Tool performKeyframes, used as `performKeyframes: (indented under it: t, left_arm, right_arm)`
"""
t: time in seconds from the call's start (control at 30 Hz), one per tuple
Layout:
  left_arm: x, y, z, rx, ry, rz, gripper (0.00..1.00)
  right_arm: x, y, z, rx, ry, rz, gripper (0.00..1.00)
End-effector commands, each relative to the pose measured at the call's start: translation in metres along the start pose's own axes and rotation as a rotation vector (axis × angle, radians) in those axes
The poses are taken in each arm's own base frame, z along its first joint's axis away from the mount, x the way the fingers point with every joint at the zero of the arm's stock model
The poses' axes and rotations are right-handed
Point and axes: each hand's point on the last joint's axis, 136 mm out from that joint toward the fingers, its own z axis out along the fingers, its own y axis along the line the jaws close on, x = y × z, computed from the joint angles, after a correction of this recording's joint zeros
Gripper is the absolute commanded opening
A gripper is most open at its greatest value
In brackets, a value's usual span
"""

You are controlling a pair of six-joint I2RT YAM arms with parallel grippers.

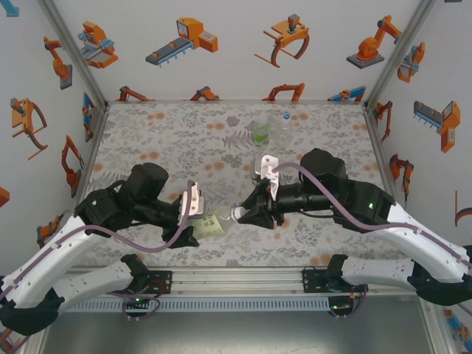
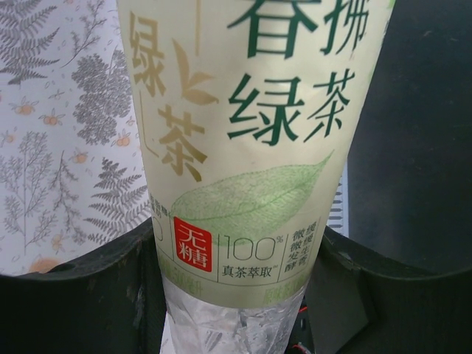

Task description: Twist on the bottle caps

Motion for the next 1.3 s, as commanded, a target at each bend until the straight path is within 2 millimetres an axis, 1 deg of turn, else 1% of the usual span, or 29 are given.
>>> performKeyframes:
  t: [0.0,0.07,0.2,0.33,0.47,0.5,0.57,0.63,0.7,0.83,0.9,0.97,1.1,1.23,1.27]
  left_arm:
    - [-0.043,0.018,-0.012,-0.098,-0.137,0.109,0.00]
    - [-0.041,0.020,-0.011,-0.107,-0.128,0.118,0.00]
    - [-0.038,0.025,-0.010,-0.130,-0.112,0.124,0.00]
    - [-0.033,0.030,-0.009,-0.163,-0.090,0.139,0.00]
    - [-0.029,0.038,-0.010,-0.207,-0.062,0.161,0.00]
    - [-0.027,0.040,-0.009,-0.216,-0.054,0.168,0.00]
    - [-0.024,0.043,-0.009,-0.233,-0.040,0.180,0.00]
    - [-0.022,0.045,-0.008,-0.244,-0.026,0.189,0.00]
    - [-0.022,0.048,-0.008,-0.253,-0.016,0.198,0.00]
    - [-0.023,0.046,-0.009,-0.259,-0.018,0.247,0.00]
    - [-0.022,0.046,-0.008,-0.267,-0.019,0.277,0.00]
    - [-0.020,0.048,-0.007,-0.282,-0.012,0.295,0.00]
    - [-0.026,0.056,-0.010,-0.330,-0.031,0.305,0.00]
    - [-0.028,0.058,-0.002,-0.317,-0.052,0.287,0.00]
    - [-0.028,0.056,0.001,-0.301,-0.057,0.279,0.00]
  right_arm:
    - [0.012,-0.018,0.019,0.085,0.024,0.306,0.00]
    - [0.016,-0.024,0.022,0.117,0.029,0.434,0.00]
    - [0.032,-0.040,0.026,0.222,0.052,0.705,0.00]
    - [0.046,-0.046,0.029,0.268,0.055,0.954,0.00]
    - [0.060,-0.052,0.025,0.345,0.036,1.191,0.00]
    - [0.061,-0.053,0.023,0.355,0.023,1.237,0.00]
    - [0.069,-0.056,0.019,0.399,0.021,1.329,0.00]
    - [0.075,-0.058,0.017,0.435,0.029,1.375,0.00]
    - [0.078,-0.060,0.019,0.447,0.025,1.413,0.00]
    - [0.072,-0.058,0.024,0.402,0.019,1.423,0.00]
    - [0.069,-0.056,0.022,0.386,0.017,1.436,0.00]
    - [0.069,-0.055,0.020,0.383,0.014,1.448,0.00]
    - [0.076,-0.056,0.019,0.409,0.033,1.455,0.00]
    - [0.073,-0.057,0.022,0.421,0.054,1.428,0.00]
    - [0.071,-0.058,0.022,0.423,0.055,1.417,0.06]
